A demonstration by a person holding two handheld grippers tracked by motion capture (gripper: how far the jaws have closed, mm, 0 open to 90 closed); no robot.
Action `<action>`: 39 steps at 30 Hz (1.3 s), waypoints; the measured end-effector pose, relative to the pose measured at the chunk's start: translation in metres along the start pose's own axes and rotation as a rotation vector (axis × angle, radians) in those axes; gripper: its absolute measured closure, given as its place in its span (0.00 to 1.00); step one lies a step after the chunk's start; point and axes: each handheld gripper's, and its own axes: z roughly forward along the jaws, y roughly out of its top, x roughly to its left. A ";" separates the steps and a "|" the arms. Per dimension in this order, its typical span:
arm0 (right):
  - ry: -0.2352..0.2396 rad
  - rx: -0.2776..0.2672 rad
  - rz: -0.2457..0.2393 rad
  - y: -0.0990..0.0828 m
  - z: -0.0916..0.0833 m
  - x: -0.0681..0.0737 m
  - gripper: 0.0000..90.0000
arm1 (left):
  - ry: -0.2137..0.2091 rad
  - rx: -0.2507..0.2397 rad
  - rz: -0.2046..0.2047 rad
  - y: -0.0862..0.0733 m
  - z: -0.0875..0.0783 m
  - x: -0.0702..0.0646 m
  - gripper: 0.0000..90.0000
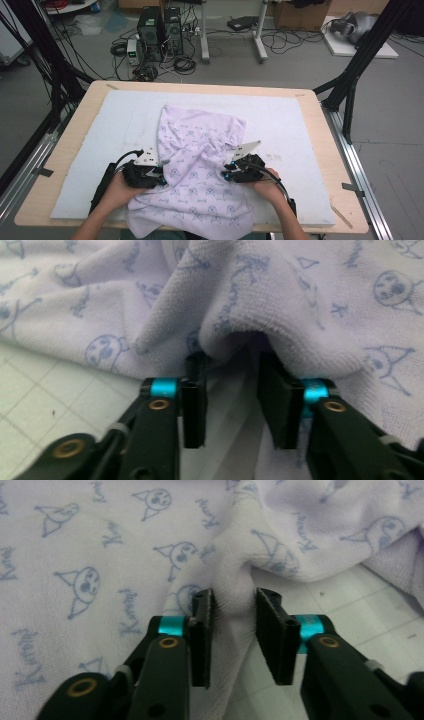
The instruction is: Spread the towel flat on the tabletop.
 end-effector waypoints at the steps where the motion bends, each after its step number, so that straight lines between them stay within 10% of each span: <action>1: 0.002 0.003 -0.018 0.001 0.000 0.002 0.84 | -0.003 0.001 0.001 0.000 0.000 0.000 0.84; 3: -0.009 0.009 -0.038 0.002 0.000 0.005 0.87 | -0.004 0.007 0.014 0.000 -0.001 0.000 0.98; 22: -0.034 -0.131 -0.055 -0.001 -0.060 0.017 0.91 | 0.150 -0.162 -0.130 -0.030 -0.087 0.031 1.00; 29: -0.055 -0.194 -0.026 0.004 -0.072 0.009 0.86 | 0.037 -0.121 -0.089 -0.019 -0.057 0.017 0.88; 39: -0.057 -0.080 -0.004 -0.003 -0.041 0.001 0.76 | -0.011 0.003 -0.026 -0.002 -0.005 0.002 0.74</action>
